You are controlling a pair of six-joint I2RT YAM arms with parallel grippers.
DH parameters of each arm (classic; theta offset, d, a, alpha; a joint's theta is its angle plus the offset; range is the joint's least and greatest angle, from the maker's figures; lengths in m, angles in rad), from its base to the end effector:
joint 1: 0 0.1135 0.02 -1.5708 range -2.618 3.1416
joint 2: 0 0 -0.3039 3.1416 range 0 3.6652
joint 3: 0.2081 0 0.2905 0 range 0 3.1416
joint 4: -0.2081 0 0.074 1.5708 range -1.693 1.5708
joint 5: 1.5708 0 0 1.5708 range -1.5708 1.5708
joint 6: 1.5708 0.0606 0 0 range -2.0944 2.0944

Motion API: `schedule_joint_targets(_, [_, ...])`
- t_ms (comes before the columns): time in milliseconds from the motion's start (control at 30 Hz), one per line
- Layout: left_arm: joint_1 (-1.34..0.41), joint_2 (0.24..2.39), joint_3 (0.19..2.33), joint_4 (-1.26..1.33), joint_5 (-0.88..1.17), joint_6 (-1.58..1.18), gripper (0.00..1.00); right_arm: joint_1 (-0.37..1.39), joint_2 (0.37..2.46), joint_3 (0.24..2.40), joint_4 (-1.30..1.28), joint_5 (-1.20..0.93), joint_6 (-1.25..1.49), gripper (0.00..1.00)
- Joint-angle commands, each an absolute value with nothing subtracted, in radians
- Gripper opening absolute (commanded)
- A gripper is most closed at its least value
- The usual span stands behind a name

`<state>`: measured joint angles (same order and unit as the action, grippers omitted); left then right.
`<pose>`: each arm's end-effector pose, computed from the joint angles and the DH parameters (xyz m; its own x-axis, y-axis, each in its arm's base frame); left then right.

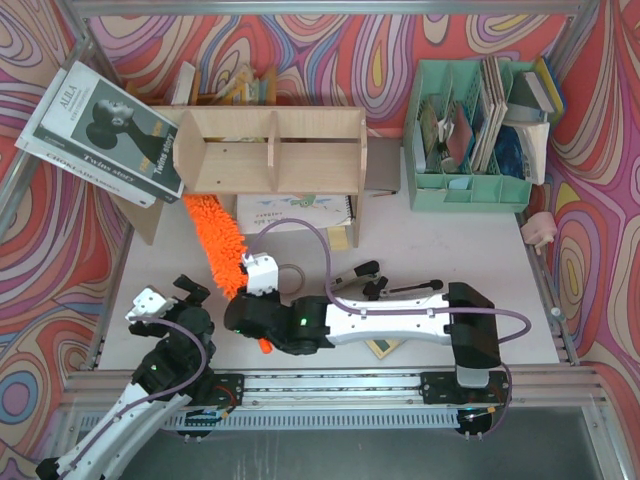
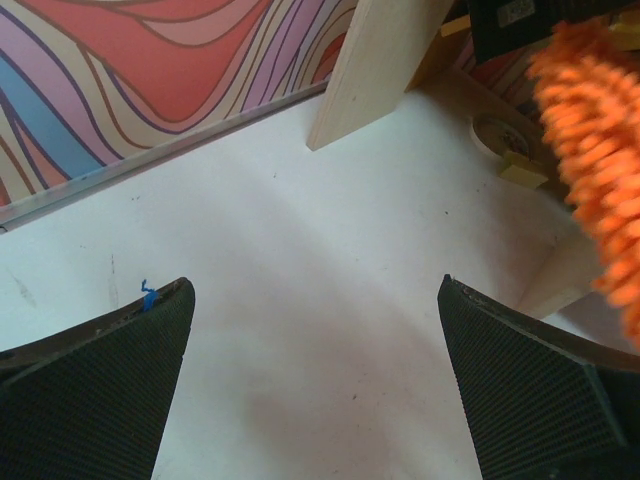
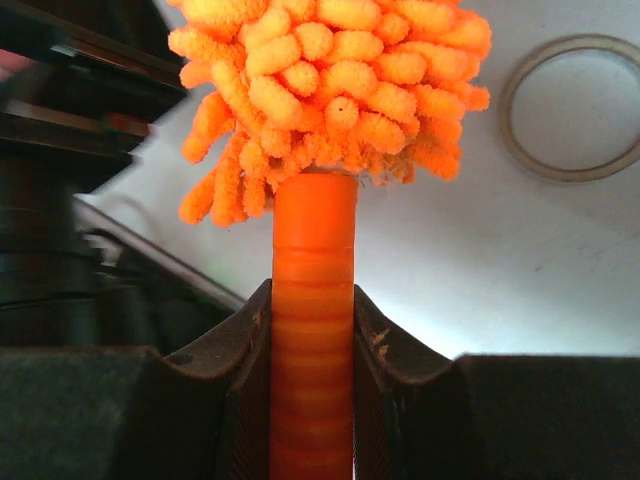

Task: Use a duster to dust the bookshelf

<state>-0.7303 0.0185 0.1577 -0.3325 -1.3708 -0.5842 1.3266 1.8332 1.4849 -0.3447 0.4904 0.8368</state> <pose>0.0946 -0.0049 0.2015 0.2027 -0.3286 -0.9225 -0.5661 0.7293 -0.3842 0.1448 0.4633 0.2850 -0.6740 0.0042 -0.7387 -0.4000 0.8387 0.3697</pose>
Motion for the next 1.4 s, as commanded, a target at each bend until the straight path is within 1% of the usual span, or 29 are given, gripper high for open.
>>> schedule_joint_targets(0, [-0.726,0.005,0.181,-0.410,-1.406,-0.646,0.98,1.375,1.861,1.644,-0.552,0.718,1.113,0.00])
schedule_joint_targets(167, [-0.726,0.005,0.190,-0.448,-1.411,-0.678,0.99,1.411,1.875,1.679,-0.566,0.760,1.211,0.00])
schedule_joint_targets(300, [-0.726,0.005,0.192,-0.454,-1.410,-0.685,0.99,1.416,1.918,1.743,-0.636,0.750,1.306,0.00])
schedule_joint_targets(567, [-0.726,0.005,0.196,-0.479,-1.414,-0.709,0.99,1.396,2.035,1.801,-0.794,0.586,1.457,0.00])
schedule_joint_targets(667, [-0.726,0.006,0.197,-0.483,-1.416,-0.714,0.99,1.375,2.035,1.762,-0.774,0.513,1.471,0.00])
schedule_joint_targets(733, [-0.726,0.005,0.198,-0.486,-1.417,-0.717,0.98,1.368,2.027,1.740,-0.754,0.500,1.470,0.00])
schedule_joint_targets(867, [-0.726,0.005,0.198,-0.488,-1.416,-0.717,0.99,1.375,1.990,1.738,-0.726,0.551,1.435,0.00])
schedule_joint_targets(1133, [-0.726,0.005,0.197,-0.486,-1.415,-0.713,0.99,1.489,1.898,1.727,-0.613,0.843,1.310,0.00])
schedule_joint_targets(1233, [-0.726,0.005,0.198,-0.486,-1.416,-0.715,0.98,1.503,1.882,1.694,-0.556,0.845,1.276,0.00])
schedule_joint_targets(1367, [-0.726,0.005,0.199,-0.488,-1.417,-0.715,0.98,1.502,1.879,1.655,-0.554,0.830,1.298,0.00])
